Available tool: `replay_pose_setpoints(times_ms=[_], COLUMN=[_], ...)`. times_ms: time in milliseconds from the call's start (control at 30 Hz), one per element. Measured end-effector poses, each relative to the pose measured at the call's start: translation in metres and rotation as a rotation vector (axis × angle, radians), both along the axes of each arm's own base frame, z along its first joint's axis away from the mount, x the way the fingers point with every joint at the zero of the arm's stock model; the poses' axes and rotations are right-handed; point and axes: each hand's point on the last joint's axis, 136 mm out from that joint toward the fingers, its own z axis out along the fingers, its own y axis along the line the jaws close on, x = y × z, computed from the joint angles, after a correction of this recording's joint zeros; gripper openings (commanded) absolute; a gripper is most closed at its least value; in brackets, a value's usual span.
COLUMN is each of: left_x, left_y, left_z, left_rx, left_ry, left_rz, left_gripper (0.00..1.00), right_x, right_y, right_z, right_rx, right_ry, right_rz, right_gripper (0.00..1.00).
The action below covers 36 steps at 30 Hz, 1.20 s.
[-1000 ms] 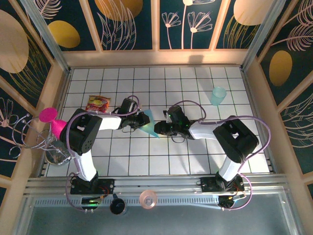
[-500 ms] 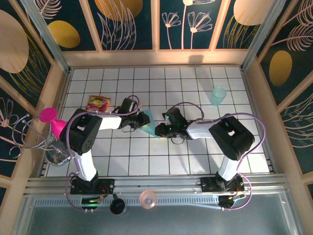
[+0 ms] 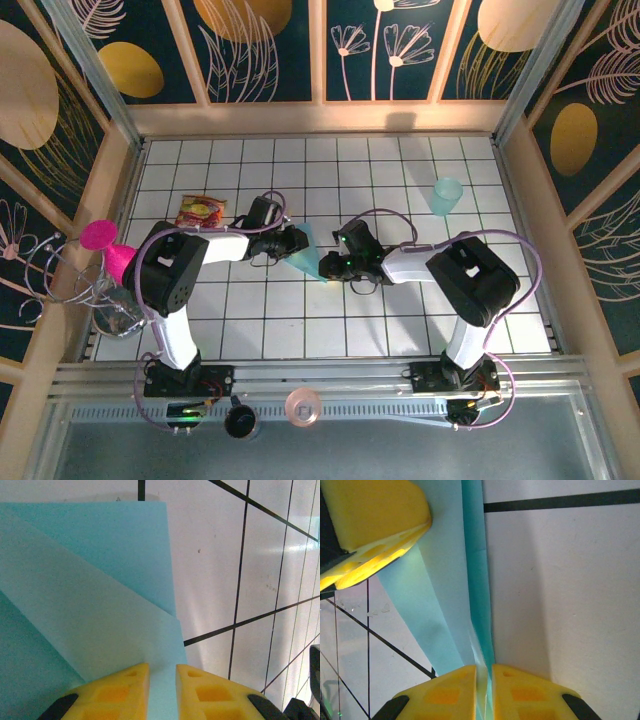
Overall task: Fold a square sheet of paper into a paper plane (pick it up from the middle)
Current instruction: Fourth fold the wing at the center of the table.
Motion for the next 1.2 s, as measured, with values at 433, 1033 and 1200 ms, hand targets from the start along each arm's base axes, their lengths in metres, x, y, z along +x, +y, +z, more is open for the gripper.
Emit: replay_pose_setpoints(times_ms=[433,1033,1200], left_x=[0.003,0.005,0.005], left_y=[-0.002,-0.002,-0.002], left_z=[-0.007,-0.007,-0.008], left_rx=[0.008,0.016,0.016], left_ry=[0.014,0.006,0.007], left_rz=[-0.001,-0.008,-0.008], left_gripper=[0.21,0.21,0.21], right_x=[0.001,-0.001,-0.003], right_y=[0.0,-0.001,0.0], right_z=[0.001,0.021,0.02], right_rx=[0.004,0.034,0.038], right_ry=[0.0,-0.02,-0.01], right_rz=[-0.003,-0.005,0.003], right_gripper=[0.19,0.17,0.13])
